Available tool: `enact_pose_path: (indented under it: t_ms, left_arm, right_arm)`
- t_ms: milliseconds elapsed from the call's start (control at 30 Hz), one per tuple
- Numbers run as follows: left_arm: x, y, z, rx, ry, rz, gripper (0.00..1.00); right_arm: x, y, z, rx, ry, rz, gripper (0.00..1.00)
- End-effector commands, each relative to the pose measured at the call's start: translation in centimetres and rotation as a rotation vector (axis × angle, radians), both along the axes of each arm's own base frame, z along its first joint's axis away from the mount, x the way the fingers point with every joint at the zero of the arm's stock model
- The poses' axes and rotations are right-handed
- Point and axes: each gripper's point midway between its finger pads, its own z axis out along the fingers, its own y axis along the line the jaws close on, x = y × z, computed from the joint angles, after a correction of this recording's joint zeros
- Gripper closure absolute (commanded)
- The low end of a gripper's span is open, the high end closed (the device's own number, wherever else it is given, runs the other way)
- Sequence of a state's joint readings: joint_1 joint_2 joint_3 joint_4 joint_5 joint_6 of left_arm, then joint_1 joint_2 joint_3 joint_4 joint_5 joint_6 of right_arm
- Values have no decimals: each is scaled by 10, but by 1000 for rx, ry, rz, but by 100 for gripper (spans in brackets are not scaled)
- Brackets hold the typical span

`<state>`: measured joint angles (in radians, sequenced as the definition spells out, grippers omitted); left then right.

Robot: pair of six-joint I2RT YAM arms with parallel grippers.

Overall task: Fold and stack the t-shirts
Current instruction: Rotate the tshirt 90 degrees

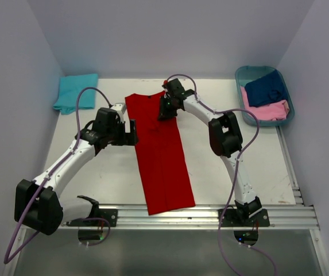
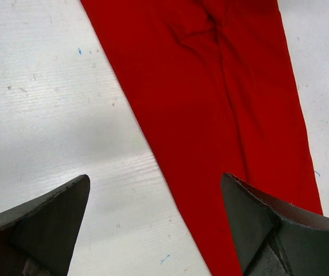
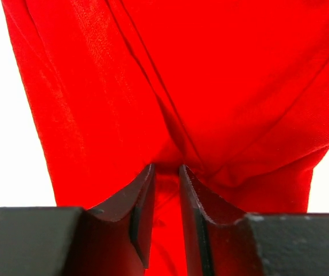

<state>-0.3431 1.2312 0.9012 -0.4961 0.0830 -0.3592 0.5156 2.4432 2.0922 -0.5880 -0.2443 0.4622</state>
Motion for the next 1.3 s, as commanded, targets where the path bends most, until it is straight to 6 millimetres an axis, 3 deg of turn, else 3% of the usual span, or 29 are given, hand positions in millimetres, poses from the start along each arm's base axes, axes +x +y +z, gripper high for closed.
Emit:
enact_pose_path:
  t_ms: [0, 167, 233, 333, 433, 700, 900, 1000, 1200, 1267]
  left_arm:
    - [0, 0, 7, -13, -31, 14, 0]
    - [-1, 0, 7, -15, -32, 14, 0]
    - [-2, 1, 8, -13, -32, 16, 0]
    - [-1, 1, 9, -12, -38, 17, 0]
    - [0, 0, 10, -19, -38, 15, 0]
    - [0, 1, 9, -13, -34, 19, 0]
    - [1, 1, 8, -9, -33, 18, 0]
    - [2, 0, 7, -10, -29, 16, 0]
    - [2, 0, 7, -9, -26, 16, 0]
    - [2, 0, 6, -6, -25, 16, 0]
  right_arm:
    - [6, 2, 13, -2, -42, 3, 75]
    - [4, 1, 8, -13, -30, 0, 82]
    - [6, -4, 20, -33, -62, -15, 78]
    - [8, -9, 36, -44, -111, -25, 65]
    - [10, -9, 42, -49, -123, -14, 63]
    - [7, -12, 31, -61, -110, -10, 64]
    - [7, -15, 40, -69, -138, -2, 66]
    - [7, -19, 32, -95, -124, -4, 66]
    - [6, -18, 10, -107, -88, -5, 75]
    - [5, -15, 4, -99, -76, 0, 87]
